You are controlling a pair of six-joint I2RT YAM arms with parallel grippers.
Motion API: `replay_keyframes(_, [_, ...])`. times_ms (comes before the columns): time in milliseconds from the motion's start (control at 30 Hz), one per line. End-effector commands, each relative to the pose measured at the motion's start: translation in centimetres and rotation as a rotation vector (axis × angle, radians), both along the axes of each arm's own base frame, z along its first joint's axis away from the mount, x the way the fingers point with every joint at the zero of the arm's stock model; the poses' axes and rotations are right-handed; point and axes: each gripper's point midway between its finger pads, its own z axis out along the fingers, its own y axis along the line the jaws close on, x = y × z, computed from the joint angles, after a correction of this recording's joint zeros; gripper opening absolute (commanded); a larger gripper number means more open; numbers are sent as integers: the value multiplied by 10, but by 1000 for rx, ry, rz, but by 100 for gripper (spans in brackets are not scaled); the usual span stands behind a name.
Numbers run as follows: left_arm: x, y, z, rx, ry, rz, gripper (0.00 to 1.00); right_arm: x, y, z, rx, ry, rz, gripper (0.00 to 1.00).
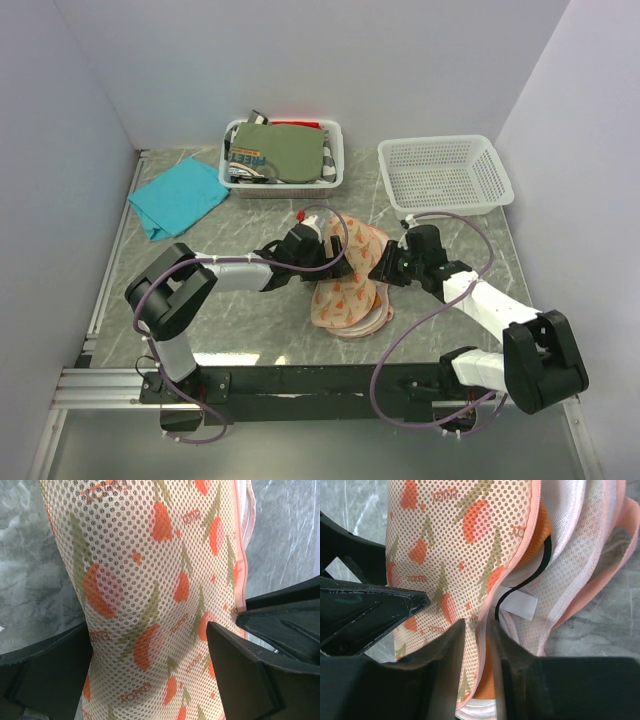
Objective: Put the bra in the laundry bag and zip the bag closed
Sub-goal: Adjust the laundry bag at the center of the board.
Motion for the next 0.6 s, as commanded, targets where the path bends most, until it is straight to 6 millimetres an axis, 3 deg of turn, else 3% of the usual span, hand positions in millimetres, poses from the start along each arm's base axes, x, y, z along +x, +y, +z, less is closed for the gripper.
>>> replay_keyframes(0, [9,-12,28,-55,-62,-9,96,12,7,14,28,-60,24,23])
replay_keyframes(100, [9,-12,28,-55,-62,-9,96,12,6,16,28,-69,22,8])
replay_keyframes(167, [9,-12,28,-53,-64,-9,96,12,5,19,29,-83,18,4])
replay_keyframes(567, [16,7,43,-20,-117,72,96,5,-4,74,53,-229,-19,3])
